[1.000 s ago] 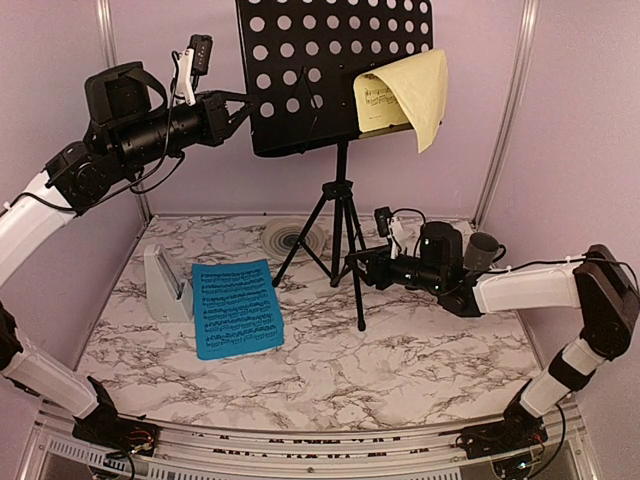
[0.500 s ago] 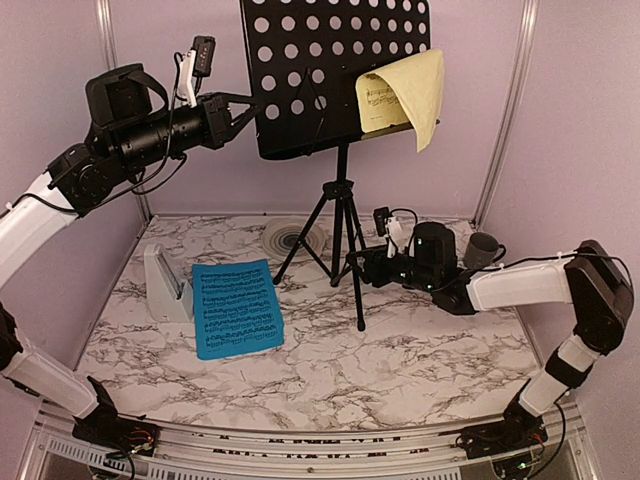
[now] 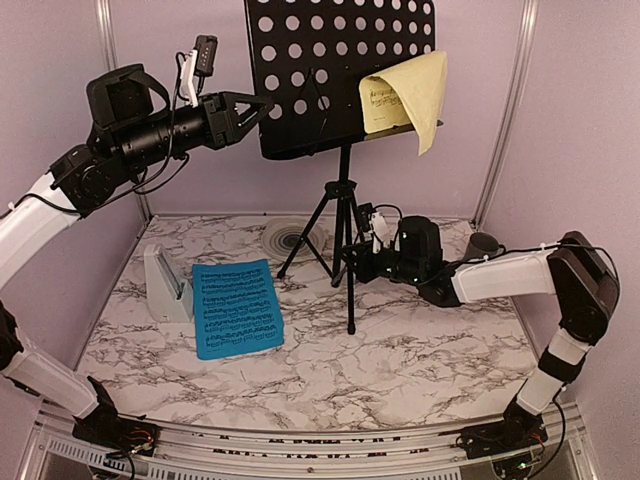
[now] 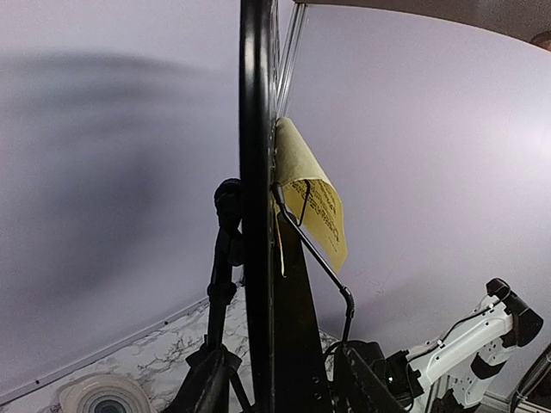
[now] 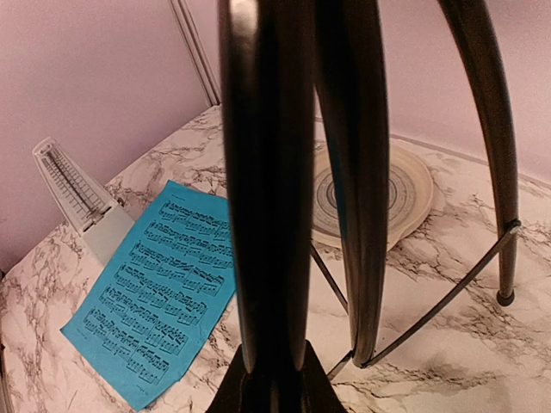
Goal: Pack up the instrument practice props
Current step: Adjust the music stand at the center of the board.
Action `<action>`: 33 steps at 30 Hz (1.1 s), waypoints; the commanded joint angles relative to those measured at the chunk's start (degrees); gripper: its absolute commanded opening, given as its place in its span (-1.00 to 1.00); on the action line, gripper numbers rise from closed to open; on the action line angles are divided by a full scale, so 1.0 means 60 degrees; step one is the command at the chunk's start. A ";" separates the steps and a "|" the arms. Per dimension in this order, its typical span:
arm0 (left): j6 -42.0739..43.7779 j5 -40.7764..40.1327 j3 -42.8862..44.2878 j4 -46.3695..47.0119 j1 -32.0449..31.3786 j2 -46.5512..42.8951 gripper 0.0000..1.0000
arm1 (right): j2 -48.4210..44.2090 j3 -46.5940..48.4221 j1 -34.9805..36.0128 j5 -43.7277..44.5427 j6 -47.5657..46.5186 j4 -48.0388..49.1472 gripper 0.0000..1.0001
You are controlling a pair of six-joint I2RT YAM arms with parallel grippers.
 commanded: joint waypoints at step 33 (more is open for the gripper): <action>0.0750 -0.1380 0.1287 -0.0482 0.0492 0.1258 -0.35 | -0.4026 -0.2894 0.0786 0.1132 -0.0151 -0.0536 -1.00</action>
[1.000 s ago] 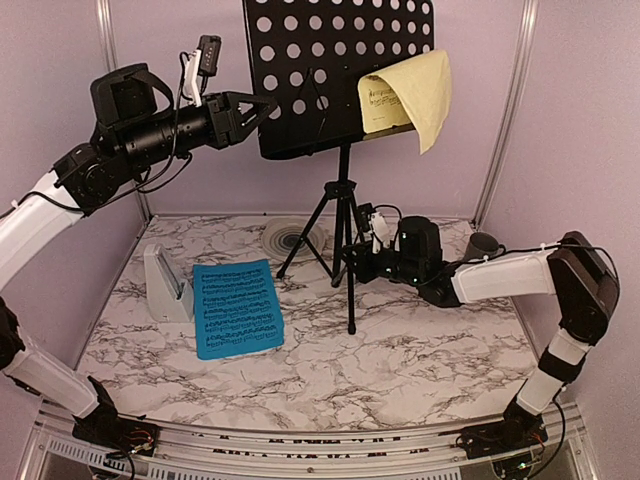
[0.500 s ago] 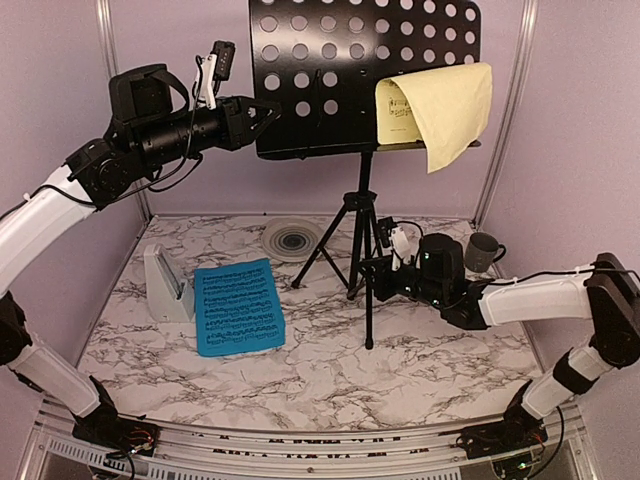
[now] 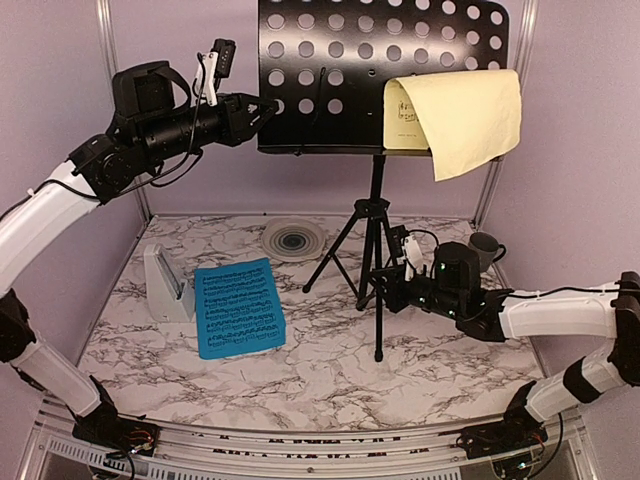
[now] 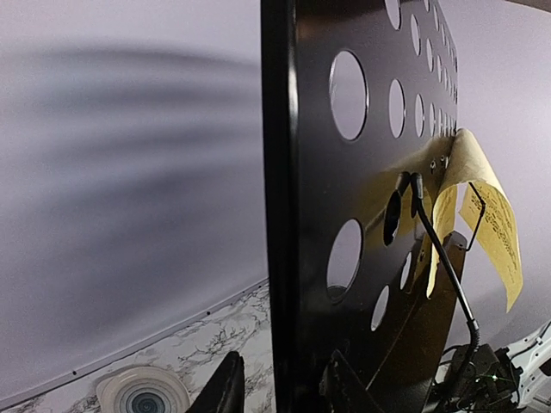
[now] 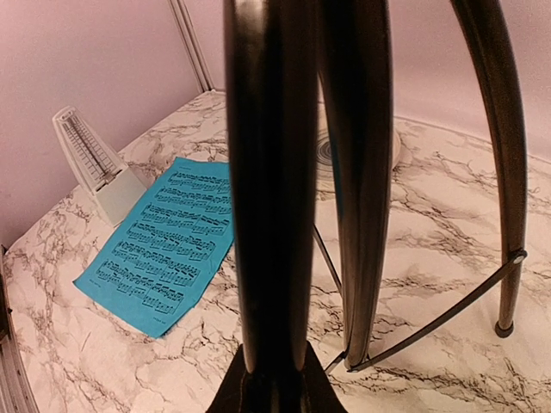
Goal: Pack up the instrument practice props
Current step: Adjust the music stand at the center of the board.
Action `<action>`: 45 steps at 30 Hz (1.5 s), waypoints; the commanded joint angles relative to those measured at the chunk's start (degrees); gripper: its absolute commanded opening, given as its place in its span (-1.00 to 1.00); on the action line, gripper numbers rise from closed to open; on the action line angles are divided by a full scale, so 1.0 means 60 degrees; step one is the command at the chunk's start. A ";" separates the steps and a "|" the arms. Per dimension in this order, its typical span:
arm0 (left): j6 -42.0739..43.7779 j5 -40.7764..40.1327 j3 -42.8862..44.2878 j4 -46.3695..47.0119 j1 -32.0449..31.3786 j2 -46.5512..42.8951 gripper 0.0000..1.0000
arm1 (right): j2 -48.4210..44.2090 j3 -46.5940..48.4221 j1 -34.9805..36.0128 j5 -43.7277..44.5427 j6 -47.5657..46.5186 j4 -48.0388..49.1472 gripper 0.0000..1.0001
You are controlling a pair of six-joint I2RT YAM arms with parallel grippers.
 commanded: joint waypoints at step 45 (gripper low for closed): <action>-0.0741 0.4332 -0.0708 0.3233 0.1791 0.0827 -0.28 | -0.0554 -0.0312 0.0685 0.1101 0.0146 0.0465 -0.67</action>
